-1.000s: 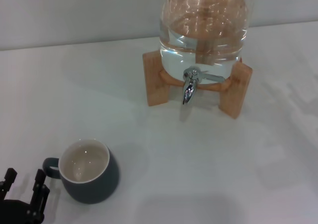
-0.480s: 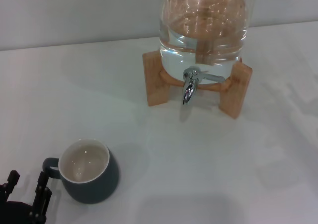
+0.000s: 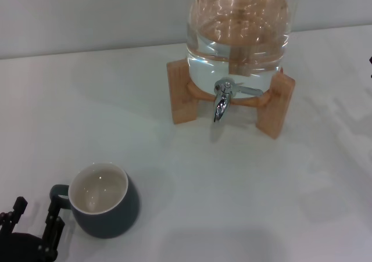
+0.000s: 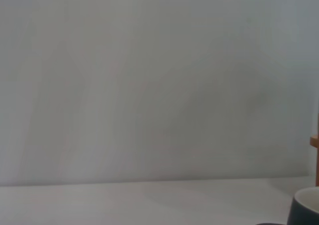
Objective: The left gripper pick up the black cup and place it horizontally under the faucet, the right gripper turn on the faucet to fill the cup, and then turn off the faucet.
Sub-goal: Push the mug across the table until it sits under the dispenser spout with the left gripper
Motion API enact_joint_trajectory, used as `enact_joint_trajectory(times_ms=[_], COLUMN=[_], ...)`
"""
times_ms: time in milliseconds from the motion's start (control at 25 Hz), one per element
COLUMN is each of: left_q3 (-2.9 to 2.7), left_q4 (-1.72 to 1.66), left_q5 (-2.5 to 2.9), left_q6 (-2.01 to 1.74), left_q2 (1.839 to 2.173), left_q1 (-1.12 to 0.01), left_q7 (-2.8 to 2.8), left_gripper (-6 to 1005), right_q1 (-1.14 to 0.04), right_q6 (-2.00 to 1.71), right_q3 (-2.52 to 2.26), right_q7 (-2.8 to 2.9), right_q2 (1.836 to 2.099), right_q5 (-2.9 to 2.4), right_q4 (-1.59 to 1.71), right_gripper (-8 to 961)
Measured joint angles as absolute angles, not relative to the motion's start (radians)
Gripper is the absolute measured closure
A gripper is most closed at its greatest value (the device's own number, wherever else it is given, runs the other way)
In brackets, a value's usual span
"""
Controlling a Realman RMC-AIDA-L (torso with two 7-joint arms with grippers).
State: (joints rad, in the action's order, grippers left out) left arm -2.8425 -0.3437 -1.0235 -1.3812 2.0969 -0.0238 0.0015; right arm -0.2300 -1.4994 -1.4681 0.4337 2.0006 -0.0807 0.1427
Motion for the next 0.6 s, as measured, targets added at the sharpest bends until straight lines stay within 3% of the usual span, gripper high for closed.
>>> enact_joint_trajectory(times_ms=[600], left_q3=[-2.842], left_q4=[-0.337], left_q5=[-1.022], left_q6=[-1.363], left_q2=[2.095], left_q1=[-0.047], left_q7=[-0.019], left_gripper=[400], right_q1=[-0.229], right_q6=[-1.499], right_q3=[-1.468], right_q7=[0.432], right_q2=[2.002], right_q5=[-0.083], right_q4=[0.143], right_gripper=[83])
